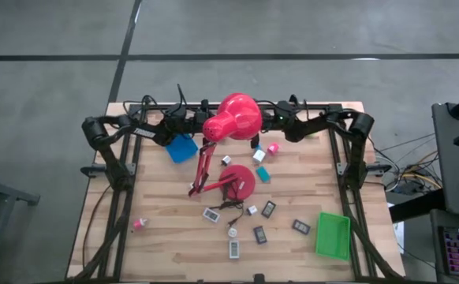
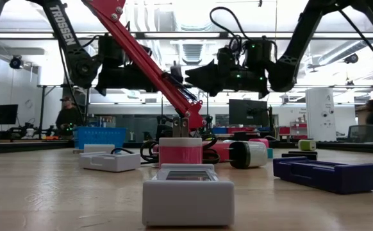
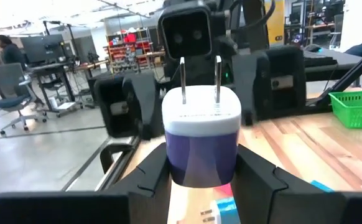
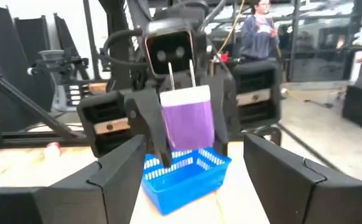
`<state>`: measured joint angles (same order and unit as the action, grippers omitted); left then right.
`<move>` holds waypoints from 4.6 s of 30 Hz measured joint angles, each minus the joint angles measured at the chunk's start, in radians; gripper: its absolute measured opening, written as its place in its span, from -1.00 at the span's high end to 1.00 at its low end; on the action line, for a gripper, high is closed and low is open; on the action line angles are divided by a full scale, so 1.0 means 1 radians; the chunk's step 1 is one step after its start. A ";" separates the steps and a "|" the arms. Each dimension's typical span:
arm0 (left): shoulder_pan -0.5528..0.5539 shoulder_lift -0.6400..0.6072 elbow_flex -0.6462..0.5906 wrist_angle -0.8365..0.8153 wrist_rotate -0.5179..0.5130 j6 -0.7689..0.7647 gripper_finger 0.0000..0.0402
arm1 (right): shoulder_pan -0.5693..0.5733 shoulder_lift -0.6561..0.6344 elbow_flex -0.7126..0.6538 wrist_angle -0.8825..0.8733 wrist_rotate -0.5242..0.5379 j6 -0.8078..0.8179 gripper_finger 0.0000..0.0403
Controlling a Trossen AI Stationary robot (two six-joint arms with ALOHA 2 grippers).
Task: Pick & Place Office items
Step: Put the purple charger adapter into the blue bin, then put the left white charger adapter into the blue bin
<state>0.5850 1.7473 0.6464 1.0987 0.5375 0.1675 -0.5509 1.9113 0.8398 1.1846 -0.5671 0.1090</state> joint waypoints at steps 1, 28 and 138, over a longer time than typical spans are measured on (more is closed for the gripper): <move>0.000 0.000 -0.003 0.000 -0.001 0.000 0.37 | -0.004 -0.008 -0.013 0.001 0.000 0.000 -0.30; 0.003 -0.284 -0.318 -0.053 -0.131 -0.018 0.37 | 0.012 -0.454 -0.611 0.143 0.010 0.006 -0.30; -0.047 -0.326 0.078 -1.743 -0.570 -0.142 -0.12 | 0.056 -0.798 -0.832 -0.044 -0.008 0.011 -0.22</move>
<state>0.5381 1.4218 0.7242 -0.6442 -0.0329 0.0257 -0.4952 1.1130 0.0082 1.1408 -0.5755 0.1204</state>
